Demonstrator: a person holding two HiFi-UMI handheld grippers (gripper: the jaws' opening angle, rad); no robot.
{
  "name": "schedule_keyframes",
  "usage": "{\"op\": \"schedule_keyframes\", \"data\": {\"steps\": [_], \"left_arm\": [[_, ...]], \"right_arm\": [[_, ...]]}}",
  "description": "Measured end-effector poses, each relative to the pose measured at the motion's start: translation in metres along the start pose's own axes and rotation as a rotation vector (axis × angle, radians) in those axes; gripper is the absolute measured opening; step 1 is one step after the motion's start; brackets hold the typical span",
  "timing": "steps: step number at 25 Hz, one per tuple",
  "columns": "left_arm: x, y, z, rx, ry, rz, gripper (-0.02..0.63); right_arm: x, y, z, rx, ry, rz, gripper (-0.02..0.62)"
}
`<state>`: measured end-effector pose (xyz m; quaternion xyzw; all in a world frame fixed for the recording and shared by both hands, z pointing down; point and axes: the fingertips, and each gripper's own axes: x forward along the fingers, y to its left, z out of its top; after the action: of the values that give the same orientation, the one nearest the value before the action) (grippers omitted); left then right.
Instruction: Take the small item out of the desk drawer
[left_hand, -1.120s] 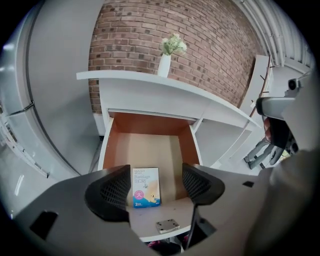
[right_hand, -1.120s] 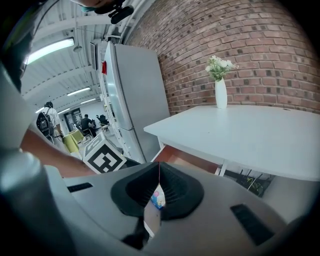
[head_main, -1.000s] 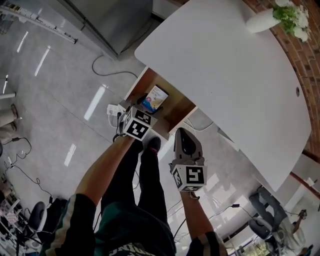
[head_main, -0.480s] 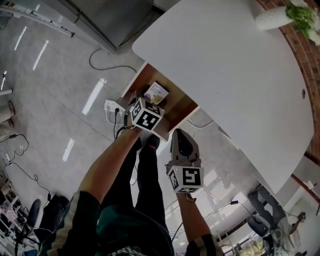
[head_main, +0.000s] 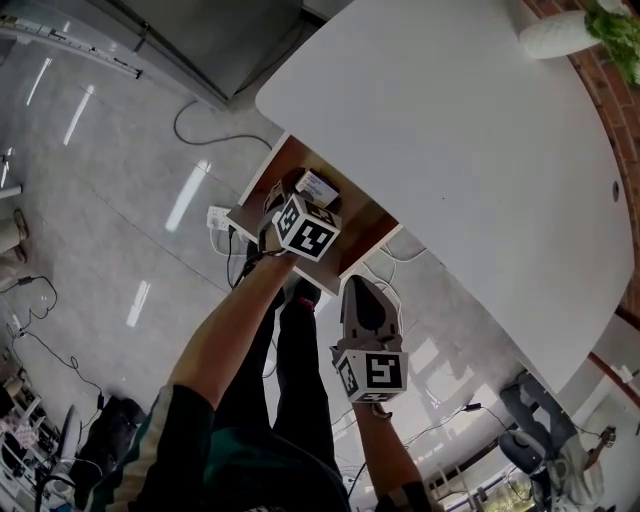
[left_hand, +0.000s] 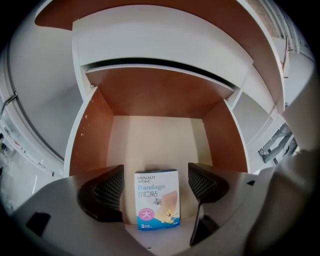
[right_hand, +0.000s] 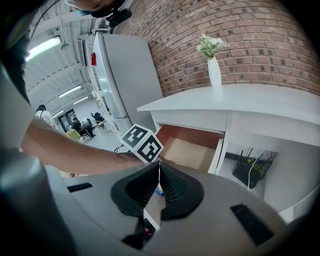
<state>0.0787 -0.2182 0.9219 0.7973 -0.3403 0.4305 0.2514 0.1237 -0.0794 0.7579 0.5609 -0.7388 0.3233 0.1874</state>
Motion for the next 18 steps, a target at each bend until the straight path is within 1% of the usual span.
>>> {"op": "schedule_keyframes", "data": {"steps": [2,4,7,11,14,16,18], "left_arm": [[0.007,0.001,-0.003,0.001,0.016,0.012,0.399],[0.016,0.002,-0.010,0.001,0.052,0.024,0.421],[0.028,0.004,-0.019,-0.020,0.096,0.032,0.428],[0.039,0.008,-0.029,-0.044,0.119,0.043,0.437],[0.047,0.008,-0.040,-0.054,0.140,0.039,0.446],[0.051,0.005,-0.041,-0.060,0.147,0.034,0.448],[0.055,0.002,-0.041,-0.059,0.155,0.032,0.448]], "right_arm": [[0.001,0.000,-0.001,0.004,0.004,0.001,0.025],[0.001,-0.001,-0.001,0.015,0.009,0.000,0.025],[-0.002,-0.003,-0.006,0.019,0.021,-0.006,0.025],[-0.002,-0.002,-0.012,0.035,0.045,-0.004,0.025],[-0.001,-0.004,-0.014,0.043,0.039,-0.013,0.025],[-0.001,-0.006,-0.014,0.060,0.030,-0.023,0.025],[-0.002,-0.005,-0.017,0.052,0.049,-0.017,0.025]]}}
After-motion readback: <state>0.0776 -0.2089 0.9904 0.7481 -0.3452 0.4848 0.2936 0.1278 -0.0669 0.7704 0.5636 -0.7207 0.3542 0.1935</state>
